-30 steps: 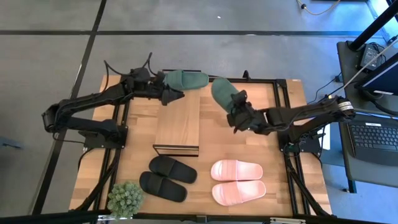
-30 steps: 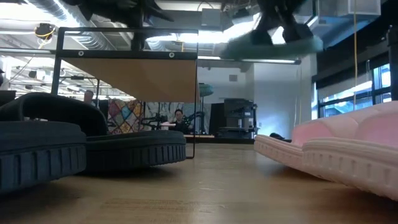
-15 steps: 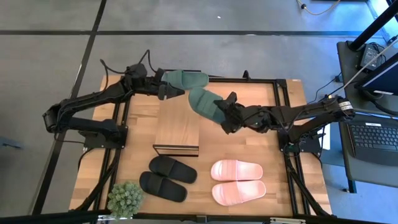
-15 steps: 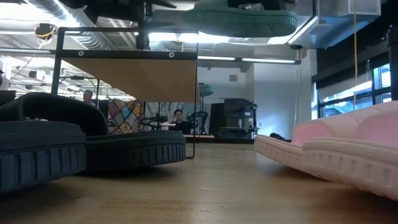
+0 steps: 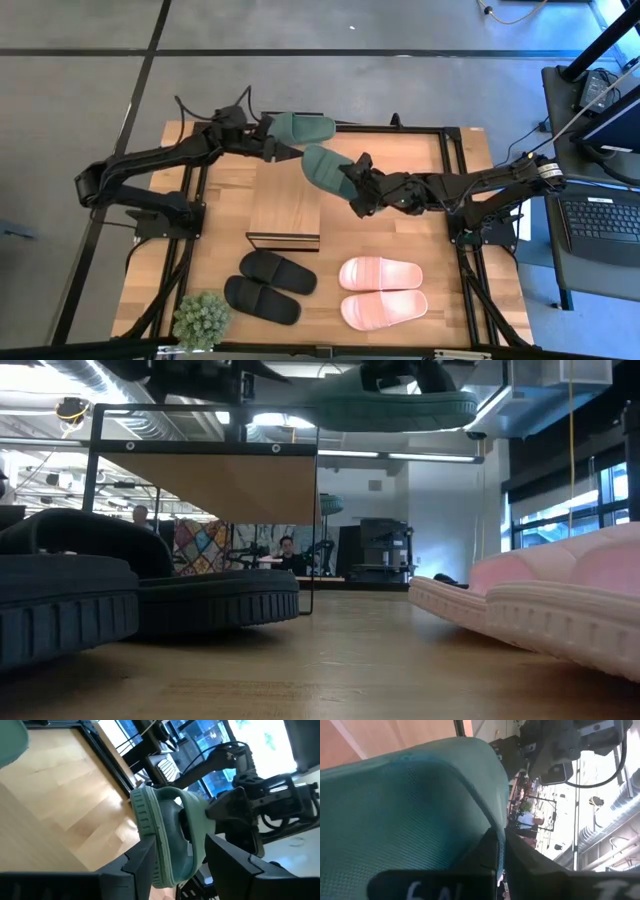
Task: Pick and place slides into the shelf
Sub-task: Put the green slipper on the shelf
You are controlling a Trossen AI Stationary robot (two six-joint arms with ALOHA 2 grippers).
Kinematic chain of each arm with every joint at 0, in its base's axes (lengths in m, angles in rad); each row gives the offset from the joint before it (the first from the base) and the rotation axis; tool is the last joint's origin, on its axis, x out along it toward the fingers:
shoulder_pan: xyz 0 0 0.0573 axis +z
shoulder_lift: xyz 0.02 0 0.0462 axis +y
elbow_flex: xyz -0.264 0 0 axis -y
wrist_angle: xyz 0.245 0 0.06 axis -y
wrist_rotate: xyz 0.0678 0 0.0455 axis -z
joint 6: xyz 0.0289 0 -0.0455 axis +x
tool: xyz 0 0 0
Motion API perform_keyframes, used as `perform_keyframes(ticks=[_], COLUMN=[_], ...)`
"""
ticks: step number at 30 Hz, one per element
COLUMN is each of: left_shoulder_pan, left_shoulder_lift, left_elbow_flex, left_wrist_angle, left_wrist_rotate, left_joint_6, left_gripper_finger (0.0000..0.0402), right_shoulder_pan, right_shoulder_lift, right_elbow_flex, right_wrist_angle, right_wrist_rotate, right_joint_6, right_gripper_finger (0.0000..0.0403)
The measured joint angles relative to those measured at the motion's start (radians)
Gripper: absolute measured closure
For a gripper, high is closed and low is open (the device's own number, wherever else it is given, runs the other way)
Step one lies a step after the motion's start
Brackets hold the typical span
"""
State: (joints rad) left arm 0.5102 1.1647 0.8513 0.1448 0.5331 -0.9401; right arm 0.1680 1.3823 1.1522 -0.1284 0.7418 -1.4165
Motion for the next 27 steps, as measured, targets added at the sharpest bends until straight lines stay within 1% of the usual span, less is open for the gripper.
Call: perform_keyframes(ticks=[7, 14, 19, 27], left_shoulder_pan=[0.000, 0.001, 0.020, 0.034], left_shoulder_lift=[0.039, 0.040, 0.040, 0.040], left_elbow_flex=[0.000, 0.000, 0.000, 0.000], left_wrist_angle=[0.007, 0.004, 0.004, 0.006], left_wrist_rotate=[0.001, 0.003, 0.029, 0.039], left_joint_6=[0.003, 0.007, 0.007, 0.008], left_gripper_finger=[0.0240, 0.0240, 0.0240, 0.0240], right_shoulder_pan=[0.000, 0.000, 0.000, 0.001], right_shoulder_lift=[0.000, 0.000, 0.000, 0.000], right_elbow_flex=[-0.001, -0.001, -0.001, -0.001], right_wrist_angle=[-0.002, -0.008, -0.010, -0.023], right_wrist_rotate=[0.001, 0.000, 0.001, 0.028], right_joint_6=[-0.001, -0.001, -0.001, 0.000], right_gripper_finger=[0.0389, 0.0389, 0.0389, 0.0389])
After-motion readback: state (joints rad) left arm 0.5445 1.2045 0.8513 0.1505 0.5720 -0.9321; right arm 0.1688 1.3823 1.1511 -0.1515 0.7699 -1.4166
